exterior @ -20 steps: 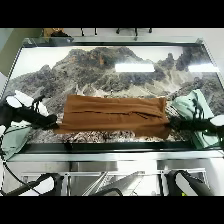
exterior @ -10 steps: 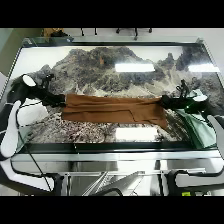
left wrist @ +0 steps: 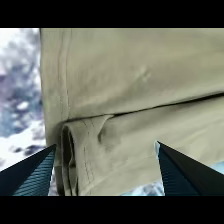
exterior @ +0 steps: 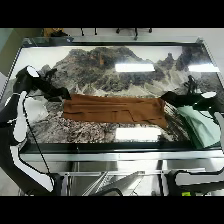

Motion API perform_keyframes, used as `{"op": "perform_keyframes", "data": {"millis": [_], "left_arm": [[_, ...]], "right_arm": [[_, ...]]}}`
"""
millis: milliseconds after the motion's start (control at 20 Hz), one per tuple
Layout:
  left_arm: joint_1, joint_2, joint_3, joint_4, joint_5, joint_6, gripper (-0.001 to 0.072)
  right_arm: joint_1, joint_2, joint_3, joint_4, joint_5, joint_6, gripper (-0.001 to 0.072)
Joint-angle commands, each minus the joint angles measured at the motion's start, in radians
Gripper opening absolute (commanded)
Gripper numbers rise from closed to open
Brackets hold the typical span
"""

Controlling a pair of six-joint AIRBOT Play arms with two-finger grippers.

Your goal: Fold the shirts.

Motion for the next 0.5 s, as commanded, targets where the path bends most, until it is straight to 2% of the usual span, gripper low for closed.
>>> {"op": "perform_keyframes", "data": {"millis": [0,200,450], "left_arm": [[-0.001,-0.009,0.117,-0.003,-0.047,-0.032,0.0698],[-0.001,-0.009,0.173,-0.006,-0.076,-0.059,0.0698],[-0.016,-0.011,0.171,-0.196,-0.067,-0.059,0.0698]], "right_arm": [[-0.057,-0.037,0.010,-0.028,0.124,0.012,0.0651],[-0.043,-0.119,0.010,-0.027,0.160,0.012,0.0651],[-0.002,-0.190,0.010,-0.027,0.159,0.004,0.0651]]}}
